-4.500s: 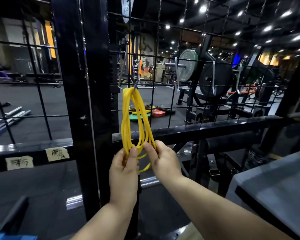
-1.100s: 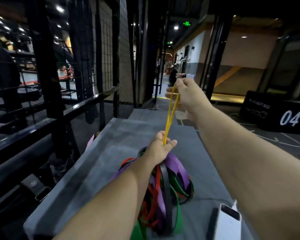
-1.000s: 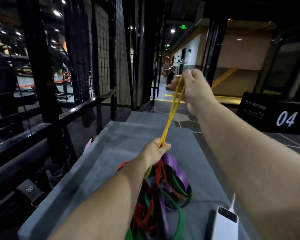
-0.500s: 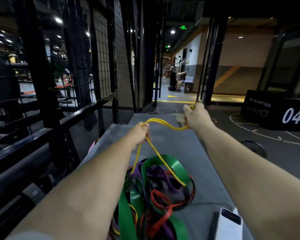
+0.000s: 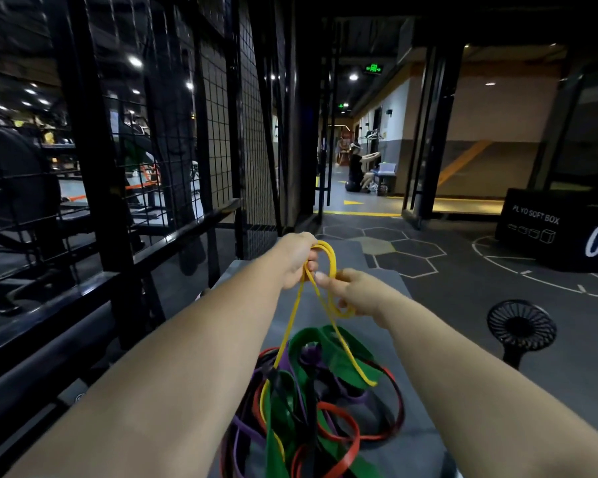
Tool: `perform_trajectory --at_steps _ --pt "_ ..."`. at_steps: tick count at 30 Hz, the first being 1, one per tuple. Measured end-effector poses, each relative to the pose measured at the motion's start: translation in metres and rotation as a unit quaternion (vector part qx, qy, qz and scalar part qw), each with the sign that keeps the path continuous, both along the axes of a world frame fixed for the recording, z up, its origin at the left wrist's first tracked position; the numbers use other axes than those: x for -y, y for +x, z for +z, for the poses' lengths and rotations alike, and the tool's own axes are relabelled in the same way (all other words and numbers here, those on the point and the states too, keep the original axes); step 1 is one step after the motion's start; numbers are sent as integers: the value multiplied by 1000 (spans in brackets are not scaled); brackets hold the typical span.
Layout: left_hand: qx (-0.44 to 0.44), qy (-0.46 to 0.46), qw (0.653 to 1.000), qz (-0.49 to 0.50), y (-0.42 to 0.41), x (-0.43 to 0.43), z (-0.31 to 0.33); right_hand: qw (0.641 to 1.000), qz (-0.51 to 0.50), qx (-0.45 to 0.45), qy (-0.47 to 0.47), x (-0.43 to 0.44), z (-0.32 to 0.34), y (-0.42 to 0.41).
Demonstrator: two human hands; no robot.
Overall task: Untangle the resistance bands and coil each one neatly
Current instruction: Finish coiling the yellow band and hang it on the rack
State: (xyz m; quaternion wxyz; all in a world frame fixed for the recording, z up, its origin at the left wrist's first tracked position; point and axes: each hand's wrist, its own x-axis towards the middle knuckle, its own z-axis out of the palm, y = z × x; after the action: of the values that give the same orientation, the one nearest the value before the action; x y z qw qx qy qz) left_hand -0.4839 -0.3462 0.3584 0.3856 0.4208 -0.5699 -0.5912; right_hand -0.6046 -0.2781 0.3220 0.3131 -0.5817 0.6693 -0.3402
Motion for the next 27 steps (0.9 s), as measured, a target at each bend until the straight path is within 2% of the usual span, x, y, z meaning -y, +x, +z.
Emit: perform_trajectory --at_steps 4,10,15,18,20,22,24,27 --pt "-24 -47 998 -27 -8 -4 11 999 4 -32 -22 10 -4 9" --pt "-70 -88 994 -13 -10 -6 18 991 5 109 -70 14 -3 22" --pt "-72 -140 987 19 3 3 9 973 45 223 -45 16 1 23" --pt "-51 -173 983 28 3 6 6 966 51 251 -37 21 0 24" --pt "-59 -188 980 37 3 7 7 965 23 253 -62 23 4 28" --pt "-84 -166 981 58 5 8 6 958 -25 268 -102 29 10 28" --pt "-80 -106 989 60 6 6 -4 941 -62 306 -132 37 19 23" --pt "-37 -31 999 -5 -2 -3 -42 917 -98 348 -165 45 38 20"
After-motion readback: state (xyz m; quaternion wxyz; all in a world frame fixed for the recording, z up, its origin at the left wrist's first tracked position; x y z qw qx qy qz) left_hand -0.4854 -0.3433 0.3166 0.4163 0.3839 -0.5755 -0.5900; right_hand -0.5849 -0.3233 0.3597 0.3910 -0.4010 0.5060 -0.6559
